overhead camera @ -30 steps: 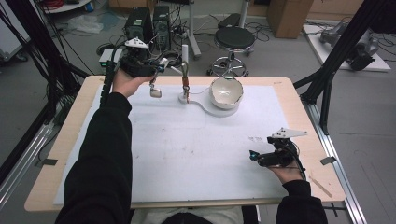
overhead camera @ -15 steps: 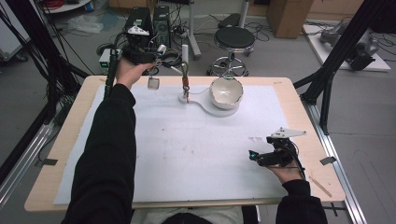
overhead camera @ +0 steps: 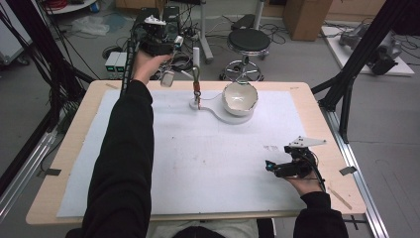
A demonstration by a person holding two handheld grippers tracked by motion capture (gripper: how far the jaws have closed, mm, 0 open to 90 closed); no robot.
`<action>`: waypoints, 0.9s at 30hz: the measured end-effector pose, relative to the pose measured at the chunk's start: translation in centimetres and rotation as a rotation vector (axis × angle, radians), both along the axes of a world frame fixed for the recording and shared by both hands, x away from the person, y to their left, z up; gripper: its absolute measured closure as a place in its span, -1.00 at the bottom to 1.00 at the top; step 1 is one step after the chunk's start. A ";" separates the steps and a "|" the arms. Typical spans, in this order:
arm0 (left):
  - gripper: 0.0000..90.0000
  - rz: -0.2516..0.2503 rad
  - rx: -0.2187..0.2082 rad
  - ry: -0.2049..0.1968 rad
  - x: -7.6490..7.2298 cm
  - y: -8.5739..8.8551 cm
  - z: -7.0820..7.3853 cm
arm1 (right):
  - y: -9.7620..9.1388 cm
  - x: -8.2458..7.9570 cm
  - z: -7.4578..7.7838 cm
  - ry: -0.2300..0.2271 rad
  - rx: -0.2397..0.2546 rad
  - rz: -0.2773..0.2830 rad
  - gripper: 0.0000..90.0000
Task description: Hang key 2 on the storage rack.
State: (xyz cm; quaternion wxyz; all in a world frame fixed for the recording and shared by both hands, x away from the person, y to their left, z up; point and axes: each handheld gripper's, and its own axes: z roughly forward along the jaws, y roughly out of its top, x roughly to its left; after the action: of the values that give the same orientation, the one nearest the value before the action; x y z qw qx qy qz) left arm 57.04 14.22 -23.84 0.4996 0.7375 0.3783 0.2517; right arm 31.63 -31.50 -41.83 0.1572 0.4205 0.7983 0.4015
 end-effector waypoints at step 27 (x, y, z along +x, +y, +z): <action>0.65 -0.047 0.081 0.006 1.7 -3.0 -1.8 | -0.1 -0.1 0.0 0.012 0.002 0.015 -0.99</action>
State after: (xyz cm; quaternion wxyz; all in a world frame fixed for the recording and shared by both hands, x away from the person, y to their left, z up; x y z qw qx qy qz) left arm 58.76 11.20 -25.61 0.4740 0.7664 0.3519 0.2531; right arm 31.54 -31.58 -41.88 0.1493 0.4171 0.8019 0.4008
